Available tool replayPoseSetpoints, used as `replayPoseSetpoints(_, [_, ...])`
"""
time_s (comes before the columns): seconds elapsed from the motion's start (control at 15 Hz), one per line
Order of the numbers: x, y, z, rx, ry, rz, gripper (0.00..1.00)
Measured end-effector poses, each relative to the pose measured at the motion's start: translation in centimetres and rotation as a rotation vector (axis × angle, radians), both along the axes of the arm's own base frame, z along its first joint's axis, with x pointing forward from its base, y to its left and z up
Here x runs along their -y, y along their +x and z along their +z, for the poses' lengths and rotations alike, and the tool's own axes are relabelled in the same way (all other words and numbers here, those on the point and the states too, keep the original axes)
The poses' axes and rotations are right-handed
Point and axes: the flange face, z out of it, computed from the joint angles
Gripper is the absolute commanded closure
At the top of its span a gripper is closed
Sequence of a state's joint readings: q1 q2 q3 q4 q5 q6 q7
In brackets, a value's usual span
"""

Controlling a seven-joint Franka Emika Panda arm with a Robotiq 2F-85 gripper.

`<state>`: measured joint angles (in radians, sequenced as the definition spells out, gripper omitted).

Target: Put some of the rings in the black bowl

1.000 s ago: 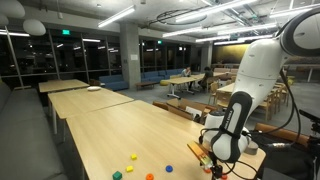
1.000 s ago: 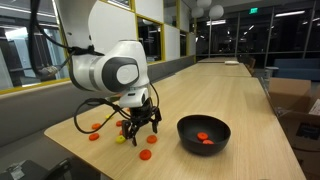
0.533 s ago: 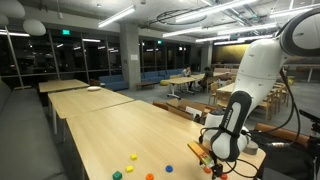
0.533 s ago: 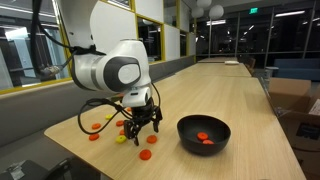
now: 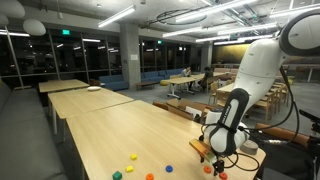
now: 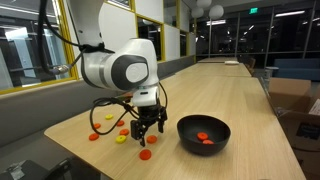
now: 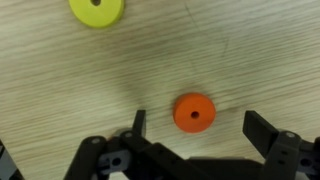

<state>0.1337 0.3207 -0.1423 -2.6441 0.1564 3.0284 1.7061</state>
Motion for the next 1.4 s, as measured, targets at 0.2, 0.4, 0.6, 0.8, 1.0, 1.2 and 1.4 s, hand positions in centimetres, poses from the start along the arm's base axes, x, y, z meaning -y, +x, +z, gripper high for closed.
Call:
replayPoseSetpoints(0.2, [-0.1,1.2,0.4,-0.006,0.016,0.052,0.00])
replayPoseSetpoints(0.4, [-0.4,2.4,0.9,-0.002,0.036,0.096,0.00])
replayPoseSetpoints(0.6, [-0.4,2.9,0.8,-0.006,0.058,0.112,0.00])
replayPoseSetpoints(0.8, [-0.4,2.6,0.0,-0.025,0.082,0.106,0.00])
replayPoseSetpoints(1.0, [-0.3,2.2,-0.9,-0.042,0.098,0.097,0.00])
replayPoseSetpoints(1.2, [-0.2,2.1,-1.0,-0.045,0.099,0.092,0.00])
replayPoseSetpoints(1.4, [-0.3,2.1,-1.0,-0.049,0.090,0.088,0.00])
